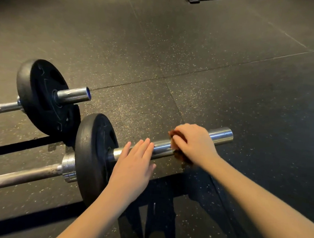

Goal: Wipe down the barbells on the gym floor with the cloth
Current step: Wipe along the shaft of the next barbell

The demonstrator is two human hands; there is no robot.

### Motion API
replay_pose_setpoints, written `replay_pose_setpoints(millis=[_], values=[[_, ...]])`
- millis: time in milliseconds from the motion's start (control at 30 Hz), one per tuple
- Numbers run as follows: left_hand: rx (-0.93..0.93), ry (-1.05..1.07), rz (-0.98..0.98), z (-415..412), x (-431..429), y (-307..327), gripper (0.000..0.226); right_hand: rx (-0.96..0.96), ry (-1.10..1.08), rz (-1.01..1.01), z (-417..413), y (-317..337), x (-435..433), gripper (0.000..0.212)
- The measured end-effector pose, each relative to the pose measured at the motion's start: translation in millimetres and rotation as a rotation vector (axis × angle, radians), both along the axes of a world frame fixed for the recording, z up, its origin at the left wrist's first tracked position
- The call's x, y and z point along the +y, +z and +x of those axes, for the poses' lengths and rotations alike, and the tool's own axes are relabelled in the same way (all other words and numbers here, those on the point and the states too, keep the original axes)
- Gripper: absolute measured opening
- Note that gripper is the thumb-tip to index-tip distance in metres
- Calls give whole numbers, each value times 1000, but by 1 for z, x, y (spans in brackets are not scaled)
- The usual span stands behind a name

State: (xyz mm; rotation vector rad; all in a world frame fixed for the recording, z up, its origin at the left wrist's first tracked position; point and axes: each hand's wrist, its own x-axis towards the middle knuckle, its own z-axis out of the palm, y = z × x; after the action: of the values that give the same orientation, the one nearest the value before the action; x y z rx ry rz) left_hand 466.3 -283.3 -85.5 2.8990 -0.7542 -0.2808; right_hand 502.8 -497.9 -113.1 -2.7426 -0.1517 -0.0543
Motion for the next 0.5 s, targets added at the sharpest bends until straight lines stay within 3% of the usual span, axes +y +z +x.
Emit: replay_pose_setpoints(millis=[100, 200, 267, 433, 500], values=[[-4, 2, -2, 2, 0, -3, 61, 57, -200, -95, 23, -1, 13, 23], [4, 1, -3, 3, 0, -1, 60, -77, -60, 80, -15, -6, 33, 20], [2, -10, 2, 2, 1, 0, 60, -60, 28, 169, -24, -2, 16, 20], [-9, -30, 50, 2, 2, 2, 61, -6, -303, -31, 14, 3, 16, 18], [-4, -42, 64, 3, 3, 4, 62, -56, -209, 74, -2, -2, 36, 18]])
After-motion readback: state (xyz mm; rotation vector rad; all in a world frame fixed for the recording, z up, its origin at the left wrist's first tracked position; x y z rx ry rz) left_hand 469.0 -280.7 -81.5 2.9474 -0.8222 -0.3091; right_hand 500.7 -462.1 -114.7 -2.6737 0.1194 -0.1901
